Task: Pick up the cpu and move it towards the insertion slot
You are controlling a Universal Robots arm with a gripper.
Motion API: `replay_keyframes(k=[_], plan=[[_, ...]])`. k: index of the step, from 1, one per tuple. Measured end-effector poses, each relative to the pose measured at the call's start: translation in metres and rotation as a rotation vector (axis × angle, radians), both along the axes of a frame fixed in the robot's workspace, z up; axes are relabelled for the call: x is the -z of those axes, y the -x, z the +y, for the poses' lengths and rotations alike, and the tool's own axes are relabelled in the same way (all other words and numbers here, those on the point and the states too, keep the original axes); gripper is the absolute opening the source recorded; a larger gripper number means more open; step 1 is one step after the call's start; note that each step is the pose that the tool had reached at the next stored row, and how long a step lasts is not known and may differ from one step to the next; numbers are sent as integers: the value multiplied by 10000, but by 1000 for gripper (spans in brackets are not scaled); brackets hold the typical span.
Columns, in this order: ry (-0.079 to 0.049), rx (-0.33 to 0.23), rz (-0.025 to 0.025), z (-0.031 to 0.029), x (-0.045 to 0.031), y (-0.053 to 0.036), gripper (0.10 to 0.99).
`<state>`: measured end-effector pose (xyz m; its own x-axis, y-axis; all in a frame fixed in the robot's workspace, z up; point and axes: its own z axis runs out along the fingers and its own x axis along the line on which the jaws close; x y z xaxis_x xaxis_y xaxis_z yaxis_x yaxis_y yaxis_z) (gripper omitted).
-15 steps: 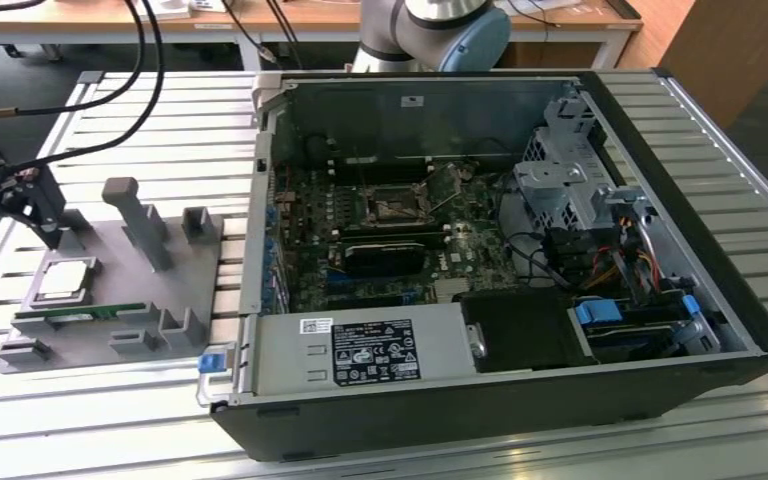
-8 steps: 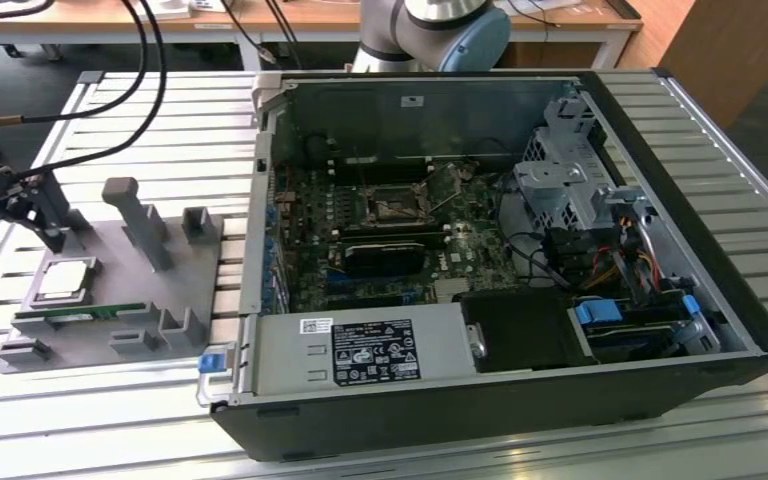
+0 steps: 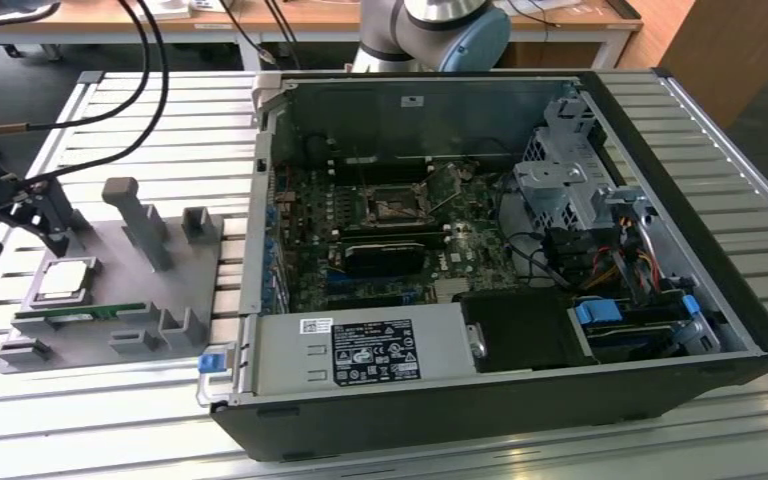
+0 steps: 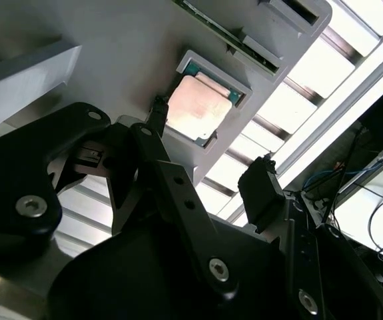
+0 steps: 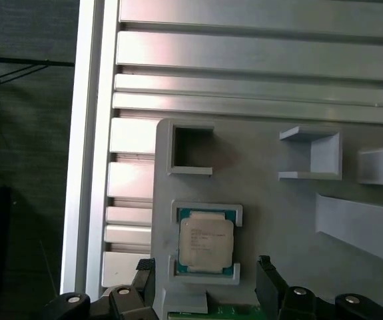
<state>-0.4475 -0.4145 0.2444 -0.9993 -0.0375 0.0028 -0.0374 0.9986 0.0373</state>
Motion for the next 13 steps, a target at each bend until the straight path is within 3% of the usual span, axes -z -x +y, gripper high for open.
replay_keyframes(k=[13], plan=[[6,-1,-1,-5,67,0,706]])
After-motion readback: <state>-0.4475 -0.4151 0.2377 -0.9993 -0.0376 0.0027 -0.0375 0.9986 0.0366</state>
